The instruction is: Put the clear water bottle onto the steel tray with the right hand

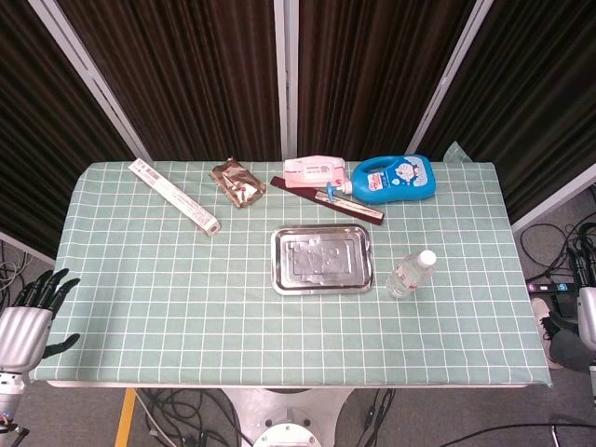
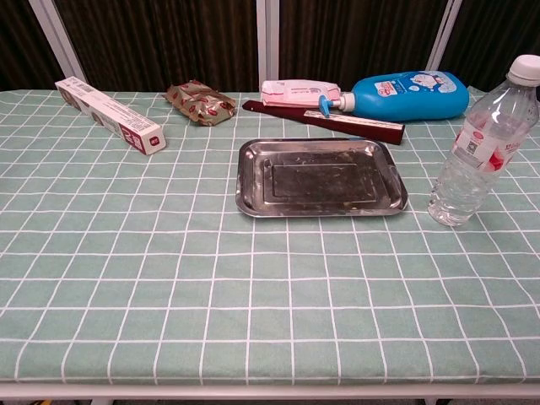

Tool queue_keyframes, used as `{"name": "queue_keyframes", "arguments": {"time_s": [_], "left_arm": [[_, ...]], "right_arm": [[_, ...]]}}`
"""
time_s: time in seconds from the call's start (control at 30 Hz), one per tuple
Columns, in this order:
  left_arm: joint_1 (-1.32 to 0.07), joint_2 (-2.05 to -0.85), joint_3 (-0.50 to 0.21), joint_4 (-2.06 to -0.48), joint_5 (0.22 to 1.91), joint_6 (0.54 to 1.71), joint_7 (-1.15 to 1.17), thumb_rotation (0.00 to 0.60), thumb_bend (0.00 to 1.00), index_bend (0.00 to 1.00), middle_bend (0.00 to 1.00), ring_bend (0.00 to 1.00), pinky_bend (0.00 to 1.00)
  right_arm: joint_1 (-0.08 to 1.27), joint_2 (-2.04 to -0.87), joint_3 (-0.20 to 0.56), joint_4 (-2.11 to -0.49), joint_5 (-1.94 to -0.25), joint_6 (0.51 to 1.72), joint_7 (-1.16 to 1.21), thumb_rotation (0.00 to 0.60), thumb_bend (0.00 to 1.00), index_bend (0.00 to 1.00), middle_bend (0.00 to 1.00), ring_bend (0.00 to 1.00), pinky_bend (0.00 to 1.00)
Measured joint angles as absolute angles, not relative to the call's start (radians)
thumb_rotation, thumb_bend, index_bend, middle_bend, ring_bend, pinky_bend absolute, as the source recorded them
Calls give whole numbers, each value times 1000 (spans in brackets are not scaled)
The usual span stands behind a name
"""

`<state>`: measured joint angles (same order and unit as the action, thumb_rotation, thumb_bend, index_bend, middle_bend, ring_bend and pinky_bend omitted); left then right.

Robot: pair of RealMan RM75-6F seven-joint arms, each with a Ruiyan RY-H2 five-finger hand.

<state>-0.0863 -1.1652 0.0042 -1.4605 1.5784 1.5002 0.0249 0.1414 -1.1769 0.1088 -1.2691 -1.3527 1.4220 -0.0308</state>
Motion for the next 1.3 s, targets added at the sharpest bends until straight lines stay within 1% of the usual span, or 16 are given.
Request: {"name": "queue_keyframes", "arguments": {"time_s": [0.23, 0.37, 0.5, 0.7, 0.8, 0.9, 1.03, 1.3], "left_arm": [[-82, -1174, 0, -1458, 1578, 1519, 20, 600, 112, 206, 189, 97, 193], [-80, -1178, -8, -1450, 1586, 1540, 10, 600, 111, 206, 189, 98, 193], [-84, -1180, -13, -1440, 1577, 1532, -11, 600, 112, 206, 189, 98, 193], [-93, -1199, -18, -1414, 1573, 1521, -51, 600, 112, 205, 189, 98, 193], [-97, -1208, -16, -1404, 1575, 1515, -58, 600, 112, 206, 189, 98, 193], [-100, -1213, -16, -1398, 1578, 1514, -58, 600, 112, 206, 189, 98, 193], [-101, -1216, -12, -1397, 1585, 1516, -58, 600, 111, 205, 189, 98, 193], [-101, -1215, -6, -1401, 1592, 1520, -43, 600, 112, 206, 189, 97, 193]], "right_arm": [[147, -1186, 112, -1278, -1357, 1405, -22, 600, 19, 0, 14, 0, 0], [142, -1178, 110, -1300, -1339, 1371, 7, 600, 19, 0, 16, 0, 0], [139, -1180, 105, -1303, -1334, 1345, 67, 600, 7, 0, 41, 0, 0], [137, -1208, 101, -1290, -1362, 1336, 245, 600, 0, 0, 81, 0, 0], [143, -1228, 100, -1281, -1393, 1334, 389, 600, 0, 0, 90, 0, 0], [154, -1256, 101, -1267, -1417, 1330, 516, 600, 0, 0, 122, 0, 0], [187, -1339, 108, -1188, -1436, 1297, 656, 600, 0, 0, 135, 0, 0], [279, -1457, 98, -1049, -1490, 1196, 876, 600, 0, 0, 138, 0, 16]]}}
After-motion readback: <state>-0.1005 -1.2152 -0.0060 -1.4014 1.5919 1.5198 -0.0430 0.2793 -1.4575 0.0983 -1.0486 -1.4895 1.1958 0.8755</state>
